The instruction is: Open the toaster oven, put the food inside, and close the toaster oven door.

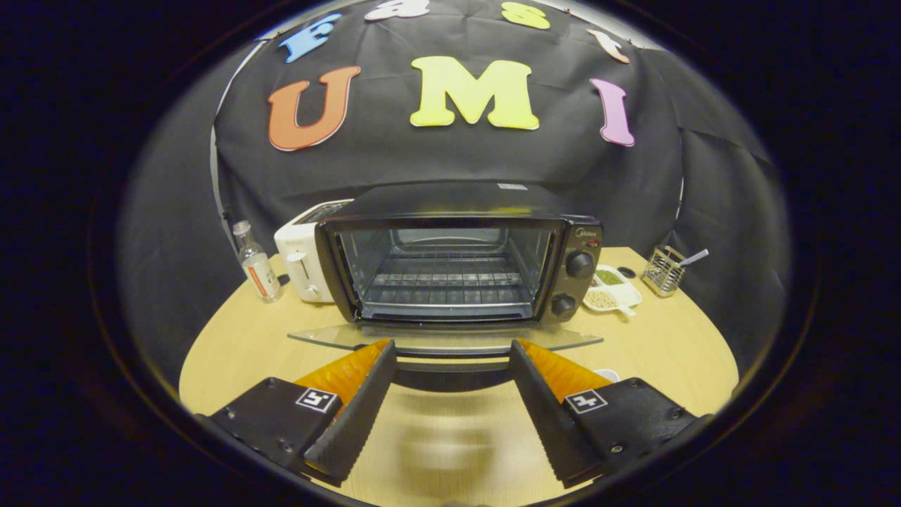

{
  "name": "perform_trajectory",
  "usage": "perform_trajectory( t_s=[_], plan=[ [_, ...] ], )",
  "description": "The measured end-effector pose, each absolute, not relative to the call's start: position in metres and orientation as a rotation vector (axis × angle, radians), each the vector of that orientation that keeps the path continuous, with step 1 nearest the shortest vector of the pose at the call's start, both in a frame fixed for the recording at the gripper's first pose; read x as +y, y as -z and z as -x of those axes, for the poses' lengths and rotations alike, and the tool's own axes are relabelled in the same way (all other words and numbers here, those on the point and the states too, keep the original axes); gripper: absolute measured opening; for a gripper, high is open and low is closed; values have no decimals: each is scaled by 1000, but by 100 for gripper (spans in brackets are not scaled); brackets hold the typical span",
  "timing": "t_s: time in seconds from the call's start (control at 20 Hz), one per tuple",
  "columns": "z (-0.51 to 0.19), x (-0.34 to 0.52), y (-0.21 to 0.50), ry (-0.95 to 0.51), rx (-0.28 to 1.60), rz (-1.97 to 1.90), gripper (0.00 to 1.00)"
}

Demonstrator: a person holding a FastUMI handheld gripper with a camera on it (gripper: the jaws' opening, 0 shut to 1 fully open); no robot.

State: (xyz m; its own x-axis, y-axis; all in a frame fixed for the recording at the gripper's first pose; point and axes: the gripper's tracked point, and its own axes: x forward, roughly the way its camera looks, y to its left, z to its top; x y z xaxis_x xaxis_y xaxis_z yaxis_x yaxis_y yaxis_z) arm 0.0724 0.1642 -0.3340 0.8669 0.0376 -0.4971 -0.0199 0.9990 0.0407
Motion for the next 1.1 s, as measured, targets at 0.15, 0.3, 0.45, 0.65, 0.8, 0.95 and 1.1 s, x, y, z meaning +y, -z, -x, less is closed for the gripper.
perform_trajectory(
  t_s=[0.15,0.3,0.45,0.65,0.8,0.95,1.1],
  plan=[
    [-66,165,344,-30,538,-31,100],
    [-60,163,359,-33,576,-30,100],
    [-42,165,384,-44,637,-28,100],
    [-35,166,410,-56,685,-29,100],
    [-27,164,433,-57,747,-30,100],
    [-18,161,467,-70,849,-52,100],
    [-36,165,459,-104,773,-29,100]
  ],
)
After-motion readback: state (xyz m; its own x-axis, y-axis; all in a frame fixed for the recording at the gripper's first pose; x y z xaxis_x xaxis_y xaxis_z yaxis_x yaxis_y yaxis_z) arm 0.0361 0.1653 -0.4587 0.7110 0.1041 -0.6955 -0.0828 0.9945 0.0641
